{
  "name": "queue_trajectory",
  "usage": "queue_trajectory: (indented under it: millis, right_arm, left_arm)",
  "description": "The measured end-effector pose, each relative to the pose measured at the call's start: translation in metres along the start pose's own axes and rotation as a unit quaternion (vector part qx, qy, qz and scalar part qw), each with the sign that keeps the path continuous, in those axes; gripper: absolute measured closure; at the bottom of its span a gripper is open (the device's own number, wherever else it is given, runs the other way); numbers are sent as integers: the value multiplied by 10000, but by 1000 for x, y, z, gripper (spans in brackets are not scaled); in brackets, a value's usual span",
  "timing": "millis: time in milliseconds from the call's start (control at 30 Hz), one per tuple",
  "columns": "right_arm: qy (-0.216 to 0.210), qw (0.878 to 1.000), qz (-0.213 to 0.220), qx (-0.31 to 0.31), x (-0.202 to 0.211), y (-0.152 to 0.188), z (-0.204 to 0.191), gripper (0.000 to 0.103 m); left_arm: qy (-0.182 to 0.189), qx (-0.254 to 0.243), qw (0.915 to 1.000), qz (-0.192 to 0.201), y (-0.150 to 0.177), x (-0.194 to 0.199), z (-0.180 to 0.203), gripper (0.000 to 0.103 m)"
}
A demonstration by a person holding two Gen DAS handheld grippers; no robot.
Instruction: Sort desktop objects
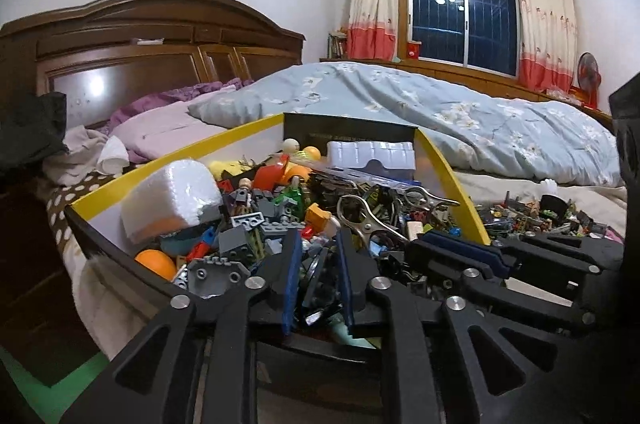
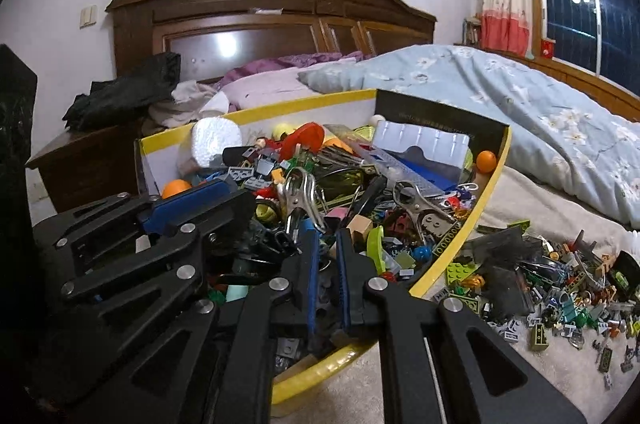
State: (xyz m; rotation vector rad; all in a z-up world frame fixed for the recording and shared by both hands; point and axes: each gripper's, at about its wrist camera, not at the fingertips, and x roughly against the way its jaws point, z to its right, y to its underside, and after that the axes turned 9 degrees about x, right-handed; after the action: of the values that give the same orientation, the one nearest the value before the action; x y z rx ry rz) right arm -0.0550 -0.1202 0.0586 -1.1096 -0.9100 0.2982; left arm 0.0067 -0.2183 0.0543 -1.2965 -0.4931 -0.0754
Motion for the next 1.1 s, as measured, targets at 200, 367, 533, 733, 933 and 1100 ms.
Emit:
queue_trajectory:
  millis: [200, 367, 533, 733, 933, 1100]
  right_arm:
    - [391, 9992, -112, 0, 17, 0, 8, 67]
    - [-248, 9994, -218, 136, 29, 15, 45, 36]
    - [-1032, 9940, -353, 84, 39, 15, 73, 46]
    - [-1158, 9809, -1048, 1159, 24, 34, 61, 63]
    - [-1096, 9693, -1552, 1564, -24, 62, 36, 67]
    - [-976, 9726, -1587, 1388, -30, 61, 41, 67]
  left_arm:
    - [-32, -125, 9999, 64, 0, 4, 3, 73]
    - [157, 31, 9999, 33, -6, 15, -3, 62]
    - [141, -200, 9997, 74, -1, 20, -2, 62]
    - [108, -265, 9996, -34, 4, 17, -6, 62]
    - [106, -182, 9998, -49, 4, 17, -2, 62]
    - [236, -452, 9987, -24, 11, 19, 13, 62]
